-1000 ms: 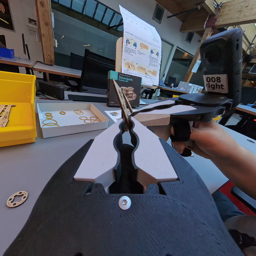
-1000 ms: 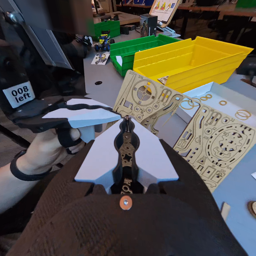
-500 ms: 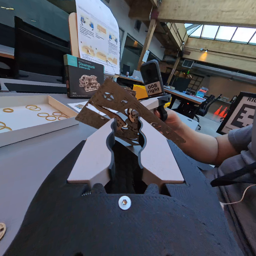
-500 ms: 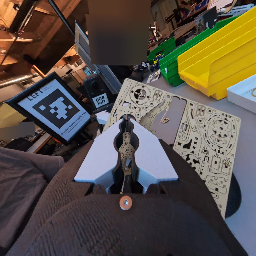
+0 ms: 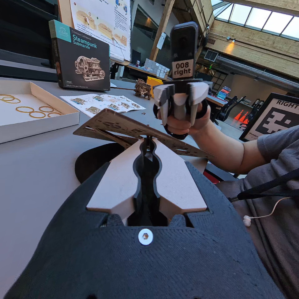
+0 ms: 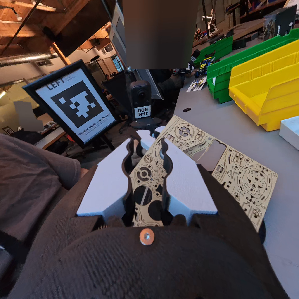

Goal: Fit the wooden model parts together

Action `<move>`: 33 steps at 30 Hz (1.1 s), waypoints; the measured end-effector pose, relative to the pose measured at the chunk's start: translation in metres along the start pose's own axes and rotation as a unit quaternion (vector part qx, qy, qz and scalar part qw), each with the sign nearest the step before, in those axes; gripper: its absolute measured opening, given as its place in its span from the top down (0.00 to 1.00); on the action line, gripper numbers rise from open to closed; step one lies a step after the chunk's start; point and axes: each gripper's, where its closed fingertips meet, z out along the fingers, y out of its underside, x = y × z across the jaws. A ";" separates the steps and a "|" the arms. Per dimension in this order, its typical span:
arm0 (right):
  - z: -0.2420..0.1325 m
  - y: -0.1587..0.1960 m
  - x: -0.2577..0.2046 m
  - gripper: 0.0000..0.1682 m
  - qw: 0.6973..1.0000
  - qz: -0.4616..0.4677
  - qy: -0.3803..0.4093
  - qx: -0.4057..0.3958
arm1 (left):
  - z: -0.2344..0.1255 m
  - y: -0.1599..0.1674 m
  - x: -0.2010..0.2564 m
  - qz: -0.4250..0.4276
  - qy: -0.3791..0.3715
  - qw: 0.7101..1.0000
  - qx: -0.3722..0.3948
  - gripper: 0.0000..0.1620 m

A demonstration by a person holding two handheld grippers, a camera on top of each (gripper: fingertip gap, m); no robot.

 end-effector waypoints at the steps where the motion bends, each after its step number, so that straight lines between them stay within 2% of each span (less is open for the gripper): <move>1: -0.005 0.004 -0.009 0.76 0.999 -0.035 -0.006 -0.012 | -0.001 0.001 -0.001 -0.004 -0.001 1.000 -0.003 1.00; 4: -0.024 0.038 -0.030 0.60 0.982 -0.174 0.019 -0.074 | -0.003 0.005 -0.004 -0.023 -0.009 1.000 -0.017 1.00; 7: -0.041 0.068 -0.036 0.47 0.935 -0.326 0.109 -0.086 | -0.005 0.009 -0.008 -0.046 -0.017 0.998 -0.025 1.00; 9: -0.041 0.084 -0.033 0.48 0.899 -0.390 0.170 -0.099 | -0.005 0.009 -0.007 -0.064 -0.010 0.998 -0.022 1.00; 12: -0.033 0.095 -0.012 0.63 0.826 -0.475 0.265 -0.145 | -0.003 0.012 -0.007 -0.077 -0.011 0.997 -0.028 1.00; 17: -0.040 0.088 0.028 0.92 0.674 -0.575 0.402 -0.229 | -0.009 0.019 -0.007 -0.104 -0.041 0.992 -0.051 1.00; 18: -0.039 0.085 0.027 0.99 0.659 -0.589 0.411 -0.225 | -0.013 0.025 -0.007 -0.107 -0.052 0.991 -0.067 1.00; 21: -0.038 0.071 0.019 1.00 0.659 -0.594 0.416 -0.198 | -0.025 0.040 -0.003 -0.130 -0.061 0.985 -0.099 1.00; 27: -0.019 0.048 0.026 0.99 0.624 -0.629 0.410 -0.216 | -0.054 0.058 0.005 -0.136 -0.071 0.980 -0.128 1.00; 30: 0.010 0.044 0.030 0.99 0.609 -0.655 0.383 -0.230 | -0.081 0.049 0.000 -0.134 -0.108 0.979 -0.107 1.00; 33: 0.046 0.049 0.045 0.99 0.604 -0.662 0.358 -0.262 | -0.120 0.032 -0.011 -0.125 -0.177 0.973 -0.079 1.00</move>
